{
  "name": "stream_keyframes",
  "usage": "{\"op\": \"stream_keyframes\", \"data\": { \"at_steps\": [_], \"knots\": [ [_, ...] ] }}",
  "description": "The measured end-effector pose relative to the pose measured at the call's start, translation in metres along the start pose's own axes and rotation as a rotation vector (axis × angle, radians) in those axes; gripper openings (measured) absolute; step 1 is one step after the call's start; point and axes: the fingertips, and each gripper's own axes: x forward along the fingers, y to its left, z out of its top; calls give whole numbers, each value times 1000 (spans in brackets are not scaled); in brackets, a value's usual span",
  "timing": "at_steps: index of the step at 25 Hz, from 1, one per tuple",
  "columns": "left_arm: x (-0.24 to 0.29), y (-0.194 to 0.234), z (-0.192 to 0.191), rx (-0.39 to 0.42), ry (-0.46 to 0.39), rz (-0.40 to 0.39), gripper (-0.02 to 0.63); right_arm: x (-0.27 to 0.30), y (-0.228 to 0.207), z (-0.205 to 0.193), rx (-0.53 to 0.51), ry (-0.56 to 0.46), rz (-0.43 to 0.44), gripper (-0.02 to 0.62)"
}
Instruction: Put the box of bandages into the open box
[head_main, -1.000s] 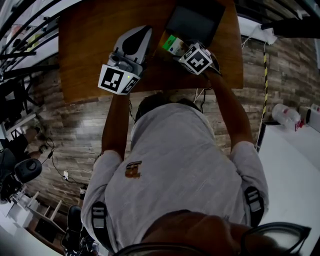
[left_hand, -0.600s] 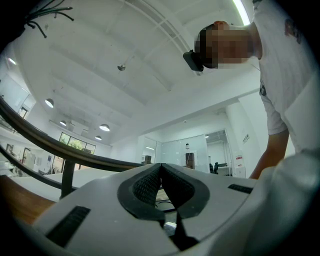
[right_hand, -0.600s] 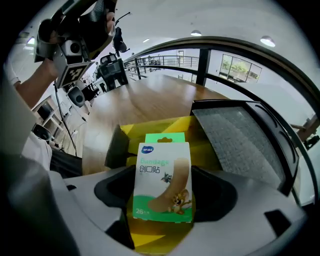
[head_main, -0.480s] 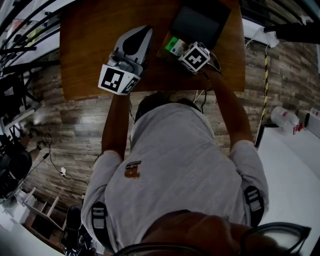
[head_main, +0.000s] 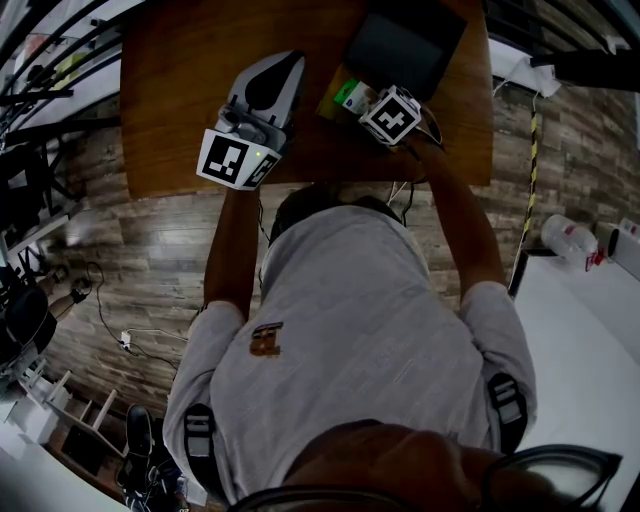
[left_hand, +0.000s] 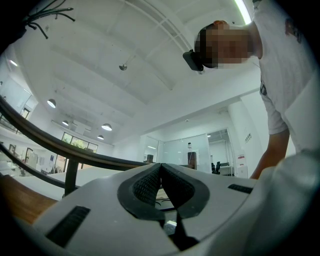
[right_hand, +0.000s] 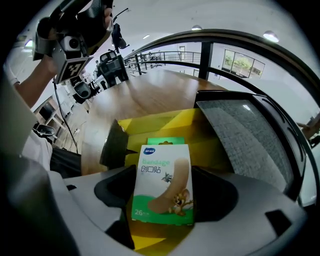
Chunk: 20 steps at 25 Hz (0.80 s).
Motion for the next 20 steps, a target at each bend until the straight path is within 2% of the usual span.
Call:
{"op": "stream_keyframes", "data": {
  "at_steps": [5, 13, 16, 20],
  "knots": [
    [1, 2, -1, -2, 4, -2, 20, 2, 5, -4, 20, 17, 39, 328],
    [5, -3, -5, -9, 9, -16, 20, -10, -2, -2, 19, -40, 10, 328],
    [7, -6, -5, -12, 8, -25, 18, -24, 1, 7, 26, -100, 11, 327],
    [6, -10, -7, -12, 11, -35, 20, -50, 2, 28, 60, -250, 10, 327]
  ]
}}
